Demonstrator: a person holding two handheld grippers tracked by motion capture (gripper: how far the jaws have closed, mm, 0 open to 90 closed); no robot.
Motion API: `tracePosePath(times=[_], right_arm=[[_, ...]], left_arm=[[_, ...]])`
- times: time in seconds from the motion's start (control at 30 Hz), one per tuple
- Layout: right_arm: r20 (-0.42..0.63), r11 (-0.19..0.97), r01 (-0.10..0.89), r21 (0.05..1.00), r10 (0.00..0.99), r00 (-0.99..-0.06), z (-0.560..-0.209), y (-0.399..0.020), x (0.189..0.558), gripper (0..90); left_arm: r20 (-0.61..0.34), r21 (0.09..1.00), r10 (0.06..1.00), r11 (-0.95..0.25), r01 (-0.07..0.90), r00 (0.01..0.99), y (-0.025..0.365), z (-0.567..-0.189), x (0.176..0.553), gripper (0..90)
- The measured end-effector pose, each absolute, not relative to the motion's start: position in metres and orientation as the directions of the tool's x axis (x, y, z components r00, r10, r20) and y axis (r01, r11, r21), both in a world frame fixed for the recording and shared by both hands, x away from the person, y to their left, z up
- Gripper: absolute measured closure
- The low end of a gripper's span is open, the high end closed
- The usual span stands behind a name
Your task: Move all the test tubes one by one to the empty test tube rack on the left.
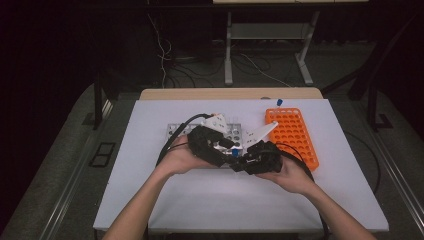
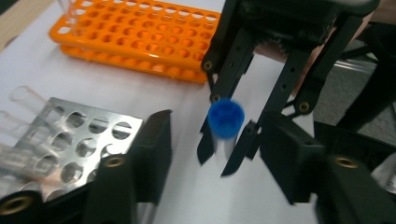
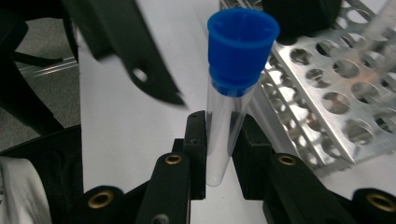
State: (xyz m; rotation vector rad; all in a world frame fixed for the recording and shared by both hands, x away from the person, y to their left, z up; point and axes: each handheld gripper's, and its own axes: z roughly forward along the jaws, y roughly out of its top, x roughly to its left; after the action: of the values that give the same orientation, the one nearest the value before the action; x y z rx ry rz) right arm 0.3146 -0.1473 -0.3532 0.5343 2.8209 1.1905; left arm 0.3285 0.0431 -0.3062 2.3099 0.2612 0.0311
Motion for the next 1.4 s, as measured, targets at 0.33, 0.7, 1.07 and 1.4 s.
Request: tracePosePath(times=[0.33, 0.7, 1.07, 1.4], right_arm=[[0.094, 0.64, 0.29, 0.711, 0.322, -0.942, -0.353, -0.14, 0.313, 75.2], [0.119, 0.592, 0.339, 0.731, 0.379, -0.918, -0.346, -0.16, 0.323, 55.6], [0.131, 0.517, 0.393, 0.761, 0.471, -0.873, -0.336, -0.192, 0.333, 33.6], [0.175, 0.458, 0.461, 0.76, 0.539, -0.824, -0.329, -0.223, 0.344, 10.0]], left_arm=[[-0.074, 0.709, 0.173, -0.684, 0.174, 0.982, 0.041, -0.306, 0.33, 73.3], [-0.055, 0.725, 0.244, -0.657, 0.207, 0.968, 0.059, -0.291, 0.341, 73.9], [-0.035, 0.727, 0.324, -0.64, 0.247, 0.945, 0.082, -0.278, 0.36, 73.9], [-0.016, 0.723, 0.4, -0.628, 0.287, 0.916, 0.1, -0.27, 0.379, 74.0]])
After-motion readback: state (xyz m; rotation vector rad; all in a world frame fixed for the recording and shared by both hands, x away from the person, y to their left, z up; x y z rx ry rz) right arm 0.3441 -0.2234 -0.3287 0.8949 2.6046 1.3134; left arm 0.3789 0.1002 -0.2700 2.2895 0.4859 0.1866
